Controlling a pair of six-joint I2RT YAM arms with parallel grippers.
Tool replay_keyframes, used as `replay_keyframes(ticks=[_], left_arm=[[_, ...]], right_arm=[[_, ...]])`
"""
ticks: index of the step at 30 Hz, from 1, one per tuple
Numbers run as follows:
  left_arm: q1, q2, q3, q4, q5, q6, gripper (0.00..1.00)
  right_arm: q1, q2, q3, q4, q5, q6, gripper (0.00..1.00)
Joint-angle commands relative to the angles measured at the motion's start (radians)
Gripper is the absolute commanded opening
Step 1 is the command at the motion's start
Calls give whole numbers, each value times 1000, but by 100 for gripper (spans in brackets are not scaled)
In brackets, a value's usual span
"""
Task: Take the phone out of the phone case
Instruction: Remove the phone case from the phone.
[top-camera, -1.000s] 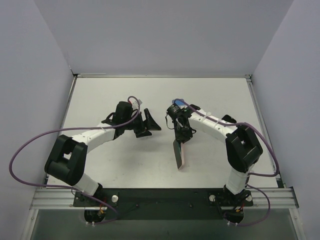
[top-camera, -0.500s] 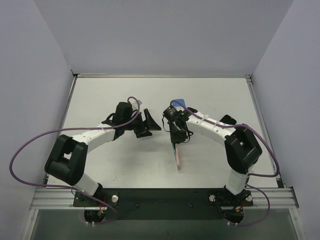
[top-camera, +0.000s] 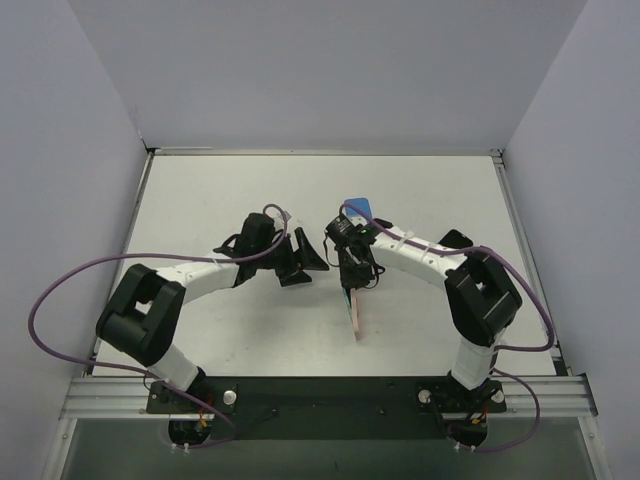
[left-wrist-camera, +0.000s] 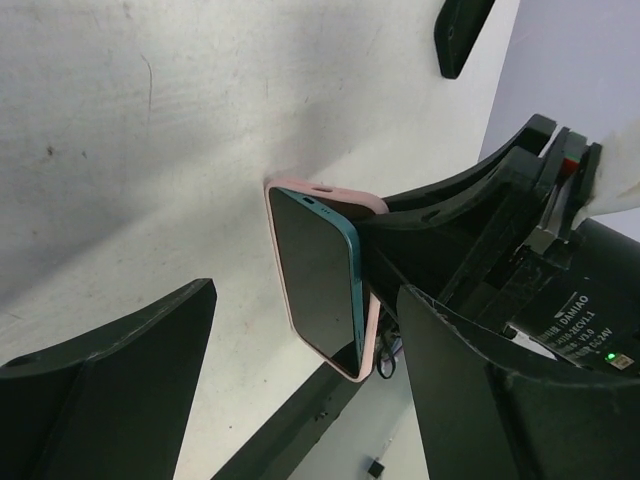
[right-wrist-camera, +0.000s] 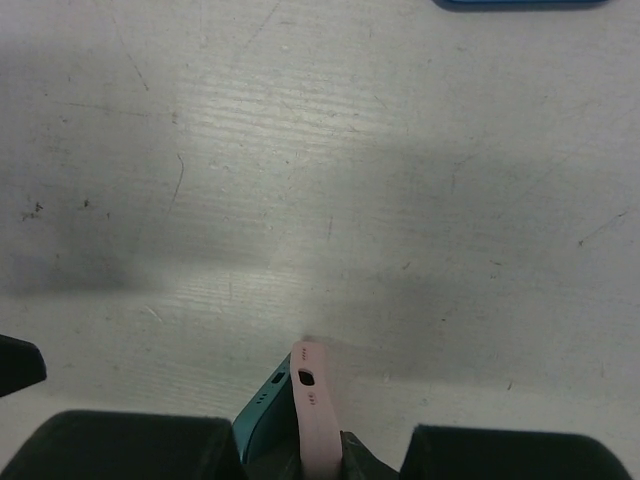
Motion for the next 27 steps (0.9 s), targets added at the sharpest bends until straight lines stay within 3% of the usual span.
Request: replay_keyframes(ticks=[1, 9, 27], left_arm=[[-48, 43, -17, 63, -60, -128, 83], [-65, 87, -100, 292, -68, -354, 80], [-155, 247, 35, 294, -36, -491, 78]], right_arm=[[43, 144, -122, -56, -84, 24, 15], [43, 138, -157, -19, -101, 28, 16], [43, 129, -151, -3, -127, 15, 18]])
